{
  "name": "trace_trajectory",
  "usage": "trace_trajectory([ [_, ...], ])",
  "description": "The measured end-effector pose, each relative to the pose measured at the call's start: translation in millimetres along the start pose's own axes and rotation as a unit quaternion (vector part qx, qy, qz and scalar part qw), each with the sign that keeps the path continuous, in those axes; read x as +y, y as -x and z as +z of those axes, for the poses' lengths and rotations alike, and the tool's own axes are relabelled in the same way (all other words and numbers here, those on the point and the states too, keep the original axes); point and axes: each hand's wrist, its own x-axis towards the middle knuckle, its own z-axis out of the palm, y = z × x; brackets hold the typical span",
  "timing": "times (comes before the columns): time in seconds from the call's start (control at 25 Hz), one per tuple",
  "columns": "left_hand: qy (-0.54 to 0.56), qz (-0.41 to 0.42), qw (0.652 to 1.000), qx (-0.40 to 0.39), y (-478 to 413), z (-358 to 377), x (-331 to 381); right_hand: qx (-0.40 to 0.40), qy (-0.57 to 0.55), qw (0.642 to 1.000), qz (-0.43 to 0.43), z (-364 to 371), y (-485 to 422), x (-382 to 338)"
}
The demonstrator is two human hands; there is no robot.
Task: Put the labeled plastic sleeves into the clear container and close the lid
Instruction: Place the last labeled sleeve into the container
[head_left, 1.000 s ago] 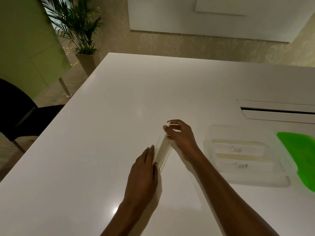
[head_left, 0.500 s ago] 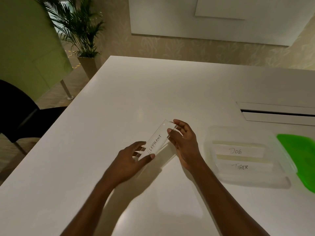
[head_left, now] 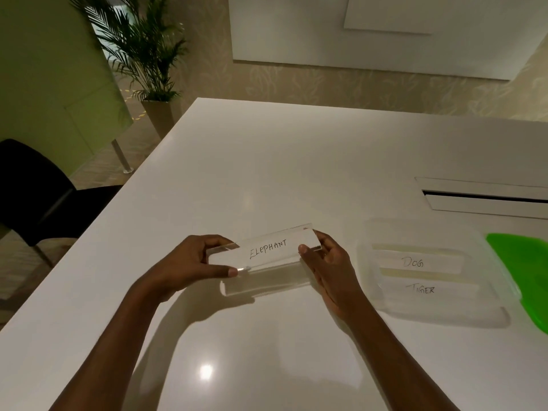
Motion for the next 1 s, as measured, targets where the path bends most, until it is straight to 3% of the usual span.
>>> trace_trajectory([
  [0.16,0.012,0.025,0.998,0.053,3,-1,-2,-0.001,0.027,1.0,0.004,-2,14,-2],
  [0.36,-0.014,0.047,0.998,0.046,11,-7,2,-0.041,0.138,0.99,-0.01,-13,33,-25],
  [0.6,-0.082,0.068,0.994,-0.009,21,-24,29,-0.099,0.352,0.93,-0.048,-17,42,-66],
  [0.84,-0.16,0.149,0.975,-0.036,0,-29,104,-0.081,0.438,0.891,-0.084,-27,46,-90],
  [1.0,-0.198,0.205,0.957,-0.051,-23,-11,159,-0.021,0.438,0.891,-0.116,-60,50,-117],
])
